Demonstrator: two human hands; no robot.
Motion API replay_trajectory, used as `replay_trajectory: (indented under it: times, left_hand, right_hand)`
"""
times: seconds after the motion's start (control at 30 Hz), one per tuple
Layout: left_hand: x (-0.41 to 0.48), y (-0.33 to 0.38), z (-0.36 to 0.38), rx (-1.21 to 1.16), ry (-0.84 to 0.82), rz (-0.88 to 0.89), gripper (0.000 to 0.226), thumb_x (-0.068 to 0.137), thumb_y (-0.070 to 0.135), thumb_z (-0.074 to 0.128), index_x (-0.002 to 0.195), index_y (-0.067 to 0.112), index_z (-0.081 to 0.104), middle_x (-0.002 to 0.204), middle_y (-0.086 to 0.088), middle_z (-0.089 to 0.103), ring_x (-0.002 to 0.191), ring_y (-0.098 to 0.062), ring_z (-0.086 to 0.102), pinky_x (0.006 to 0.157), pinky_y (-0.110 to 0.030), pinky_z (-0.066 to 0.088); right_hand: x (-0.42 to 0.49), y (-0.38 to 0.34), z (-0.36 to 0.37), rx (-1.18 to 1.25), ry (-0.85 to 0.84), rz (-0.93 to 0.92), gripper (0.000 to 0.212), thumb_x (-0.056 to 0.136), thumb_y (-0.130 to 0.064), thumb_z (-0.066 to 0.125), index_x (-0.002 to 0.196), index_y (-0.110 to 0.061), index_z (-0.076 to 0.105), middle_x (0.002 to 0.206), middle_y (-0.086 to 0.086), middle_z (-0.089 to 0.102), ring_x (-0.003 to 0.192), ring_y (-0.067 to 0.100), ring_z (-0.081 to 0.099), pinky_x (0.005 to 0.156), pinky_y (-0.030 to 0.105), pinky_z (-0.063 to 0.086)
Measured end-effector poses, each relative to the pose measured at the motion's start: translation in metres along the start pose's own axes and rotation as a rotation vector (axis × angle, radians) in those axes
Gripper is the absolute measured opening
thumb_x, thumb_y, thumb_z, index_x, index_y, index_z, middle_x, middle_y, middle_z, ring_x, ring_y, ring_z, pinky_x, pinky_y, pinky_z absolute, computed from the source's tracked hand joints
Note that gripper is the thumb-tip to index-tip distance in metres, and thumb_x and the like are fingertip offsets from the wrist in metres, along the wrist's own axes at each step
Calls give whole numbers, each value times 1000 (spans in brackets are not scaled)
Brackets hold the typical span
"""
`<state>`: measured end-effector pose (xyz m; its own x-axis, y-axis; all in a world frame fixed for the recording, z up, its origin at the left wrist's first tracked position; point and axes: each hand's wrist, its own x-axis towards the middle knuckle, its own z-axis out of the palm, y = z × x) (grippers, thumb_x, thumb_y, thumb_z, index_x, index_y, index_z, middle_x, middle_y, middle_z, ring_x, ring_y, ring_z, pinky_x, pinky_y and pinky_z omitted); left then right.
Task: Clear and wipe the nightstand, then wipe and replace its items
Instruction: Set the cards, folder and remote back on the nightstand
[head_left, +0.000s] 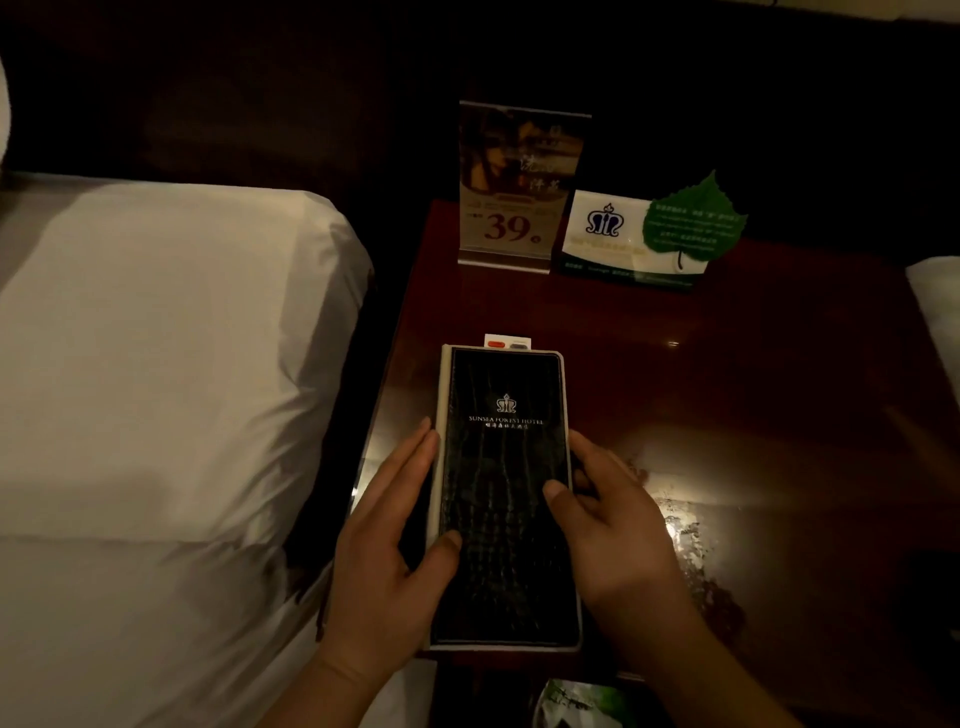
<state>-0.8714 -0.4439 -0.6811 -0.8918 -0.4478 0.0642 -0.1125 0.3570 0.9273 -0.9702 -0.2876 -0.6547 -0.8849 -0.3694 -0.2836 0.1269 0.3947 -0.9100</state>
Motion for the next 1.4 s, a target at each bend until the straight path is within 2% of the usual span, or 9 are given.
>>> replay_trajectory:
  times: [0.07,0.13,0.2,0.3,0.43,0.8,0.97,1.27,1.4]
  left_hand:
    - [0,0,0,1,-9,3,72,79,28,53,150,22,42,157,18,40,146,-3,35,117,-21,31]
    - [0,-1,0,15,-6,13,72,80,28,54,150,21,41,157,20,38,147,-4,35,118,-22,30]
    - [0,-2,1,19,9,21,72,80,27,55,150,21,42,157,19,39,147,-6,35,118,-24,31]
    - [0,-4,2,29,19,21,73,79,26,55,150,19,43,157,15,41,146,-7,36,118,-30,33]
    - [-1,-3,1,13,15,1,74,78,26,55,151,20,43,157,12,42,146,-8,37,118,-38,36]
    - [1,-4,2,21,19,10,74,77,25,55,151,19,43,157,12,42,147,-8,36,117,-34,34]
    - [0,-4,2,14,18,1,74,78,26,56,150,19,44,157,13,43,146,-6,36,118,-29,34]
    - [-1,0,2,35,22,27,72,78,26,54,149,14,45,156,5,44,145,-8,38,117,-23,33]
    - [-1,1,2,45,11,15,72,79,27,53,149,14,44,156,5,43,145,-5,37,116,-19,31]
  right_hand:
    - [0,0,-3,-1,-6,22,57,96,-11,57,107,-67,56,116,-5,65,104,14,66,90,43,56]
    - [8,-3,-7,0,-8,48,47,95,-15,60,120,-54,58,123,1,63,108,19,64,93,45,55]
    - [23,-12,-13,-162,49,-40,45,95,-25,60,138,-36,50,136,-1,55,120,17,57,98,40,51]
    - [53,-40,-13,-475,106,-255,52,97,-36,53,146,-25,41,143,-7,48,130,13,40,98,26,34]
    - [79,-54,-4,-590,-10,-205,49,100,-36,49,145,-20,42,142,0,51,135,19,34,95,22,27]
    - [86,-54,3,-463,-25,-158,50,98,-34,54,145,-19,43,140,-3,52,130,18,43,92,25,32]
    - [84,-53,-1,-372,-13,-137,53,96,-36,56,146,-22,42,142,-6,52,131,17,45,106,37,40]
    - [19,-8,-6,50,102,-45,50,94,-42,58,140,-45,40,147,-13,45,128,6,50,105,44,48]
    - [-14,12,7,71,50,-27,41,94,-56,48,135,-58,44,128,-11,60,117,12,60,94,44,54]
